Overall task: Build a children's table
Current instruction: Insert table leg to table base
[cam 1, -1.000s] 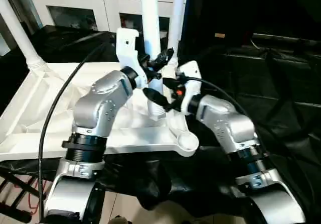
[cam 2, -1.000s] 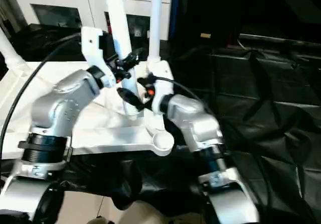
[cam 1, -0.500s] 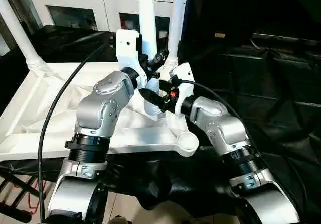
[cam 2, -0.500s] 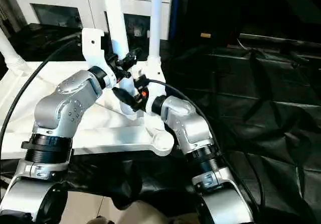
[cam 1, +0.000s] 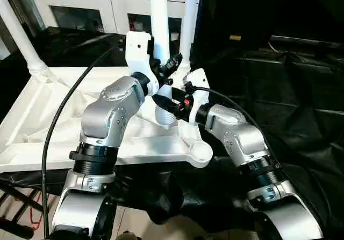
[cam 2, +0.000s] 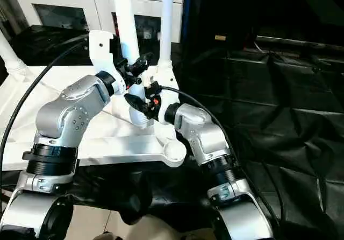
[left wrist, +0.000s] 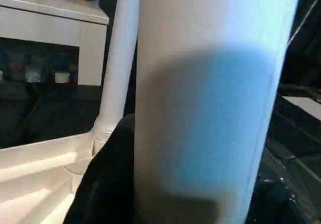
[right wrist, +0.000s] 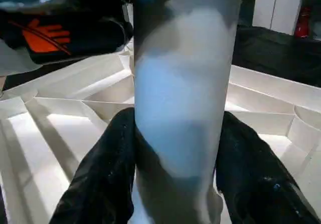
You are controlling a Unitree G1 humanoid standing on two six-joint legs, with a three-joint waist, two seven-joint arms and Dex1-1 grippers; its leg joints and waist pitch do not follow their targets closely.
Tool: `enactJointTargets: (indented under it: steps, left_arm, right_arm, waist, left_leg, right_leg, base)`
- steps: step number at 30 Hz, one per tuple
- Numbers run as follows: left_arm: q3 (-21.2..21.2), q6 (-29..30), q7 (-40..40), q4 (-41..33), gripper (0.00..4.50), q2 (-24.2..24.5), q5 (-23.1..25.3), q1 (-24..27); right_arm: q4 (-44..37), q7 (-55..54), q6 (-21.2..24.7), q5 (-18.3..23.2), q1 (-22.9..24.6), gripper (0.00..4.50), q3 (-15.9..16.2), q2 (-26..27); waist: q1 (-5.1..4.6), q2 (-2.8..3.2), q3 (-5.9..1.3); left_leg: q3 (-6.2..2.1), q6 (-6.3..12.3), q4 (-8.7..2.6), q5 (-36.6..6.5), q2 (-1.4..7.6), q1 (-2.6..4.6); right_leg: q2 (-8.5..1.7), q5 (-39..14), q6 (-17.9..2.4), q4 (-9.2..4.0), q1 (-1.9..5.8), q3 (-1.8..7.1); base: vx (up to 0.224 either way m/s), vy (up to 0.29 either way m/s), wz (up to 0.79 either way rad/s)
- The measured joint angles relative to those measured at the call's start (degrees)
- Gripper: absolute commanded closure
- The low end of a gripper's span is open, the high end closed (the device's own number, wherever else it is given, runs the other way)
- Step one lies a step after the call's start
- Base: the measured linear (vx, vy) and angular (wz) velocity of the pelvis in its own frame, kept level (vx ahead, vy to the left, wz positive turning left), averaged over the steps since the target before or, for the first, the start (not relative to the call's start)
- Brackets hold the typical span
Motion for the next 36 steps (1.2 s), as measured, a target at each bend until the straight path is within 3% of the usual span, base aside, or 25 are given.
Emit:
enactJointTargets:
  steps: [5, 7, 10, 12, 14, 21, 28, 32, 36]
  left_arm:
    - [0.21, 0.95, -0.15, -0.25, 2.61, 0.13, -0.49, 0.00]
    - [0.41, 1.25, -0.67, -0.87, 1.91, 0.09, -0.54, 0.23]
    - [0.63, 0.77, -3.79, -1.94, 1.91, -0.62, -3.01, 0.62]
    - [1.76, 0.11, -6.93, -2.91, 1.51, -0.59, -5.69, 0.62]
    - [3.80, -0.13, -10.61, -3.48, 1.43, -0.45, -9.65, 0.61]
    - [7.24, 7.05, -29.32, -3.63, 1.43, 5.13, -22.72, 2.06]
    - [4.79, 8.94, -40.47, -3.15, 1.43, 10.23, -24.92, 2.83]
    - [3.76, 9.10, -42.64, -2.31, 1.43, 10.20, -25.18, 2.82]
    - [3.69, 9.24, -42.98, -2.07, 1.92, 9.64, -25.24, 2.78]
  right_arm:
    - [0.15, 0.36, 0.00, 0.00, 0.00, 2.62, 0.00, -0.45]
    - [0.13, 0.90, -0.16, 0.03, 0.00, 2.62, -0.02, -0.70]
    - [-0.02, 3.91, -0.44, 0.91, -0.02, 2.62, -0.76, -1.93]
    - [-1.00, 7.17, -0.08, 2.11, 0.11, 2.63, -1.02, -3.39]
    - [-2.33, 9.83, 0.33, 3.26, 0.42, 2.63, -1.06, -4.50]
    - [-8.17, 22.22, 4.93, 9.92, 4.72, 2.63, -1.02, -9.27]
    - [-12.27, 29.69, 9.99, 14.28, 6.46, 2.63, -0.39, -12.72]
    - [-13.66, 31.74, 11.78, 14.88, 6.65, 2.64, 0.21, -14.22]
    - [-14.48, 33.39, 13.20, 14.87, 6.87, 2.64, 1.17, -15.49]
  waist:
    - [0.00, 0.00, 0.00]
    - [-0.01, 0.00, 0.00]
    - [0.15, 0.00, 0.00]
    - [0.13, 0.00, 0.00]
    - [0.11, -0.02, -0.01]
    - [-0.02, 0.01, -0.02]
    - [0.15, 0.06, -0.04]
    - [0.11, 0.06, -0.04]
    - [0.09, 0.06, -0.04]
  left_leg:
    - [0.00, 0.00, 0.00, 0.00, 0.00, 0.01]
    - [0.00, 0.00, 0.00, 0.00, 0.00, 0.00]
    - [-0.01, 0.01, 0.03, 0.00, 0.00, 0.00]
    - [-0.01, 0.02, 0.08, 0.00, 0.01, 0.01]
    - [0.00, 0.02, 0.10, 0.00, 0.01, 0.00]
    - [0.01, 0.03, 0.12, 0.01, 0.01, 0.04]
    - [-0.02, 0.03, 0.23, 0.02, 0.02, 0.21]
    - [-0.02, 0.03, 0.27, 0.01, 0.02, 0.17]
    - [-0.02, 0.03, 0.27, 0.01, 0.03, 0.11]
  right_leg:
    - [0.00, 0.00, 0.00, 0.00, 0.00, 0.00]
    - [0.00, 0.00, 0.00, 0.00, 0.00, 0.00]
    - [0.00, 0.00, -0.01, 0.00, -0.01, -0.01]
    - [0.00, 0.00, -0.01, 0.00, -0.01, 0.00]
    - [-0.01, 0.00, -0.01, 0.00, 0.01, 0.00]
    - [0.00, 0.03, -0.05, 0.04, 0.10, 0.00]
    - [0.00, 0.05, -0.07, 0.06, 0.18, 0.01]
    - [0.00, 0.05, -0.08, 0.06, 0.19, 0.02]
    - [0.00, 0.05, -0.08, 0.09, 0.19, 0.01]
  base:
    - [0.000, 0.000, 0.00]
    - [0.000, 0.000, 0.00]
    - [0.000, 0.000, 0.00]
    - [0.000, 0.000, 0.00]
    - [0.000, 0.000, 0.00]
    - [0.000, 0.000, 0.00]
    - [0.000, 0.000, 0.00]
    - [0.000, 0.000, 0.00]
    - [0.000, 0.000, 0.00]
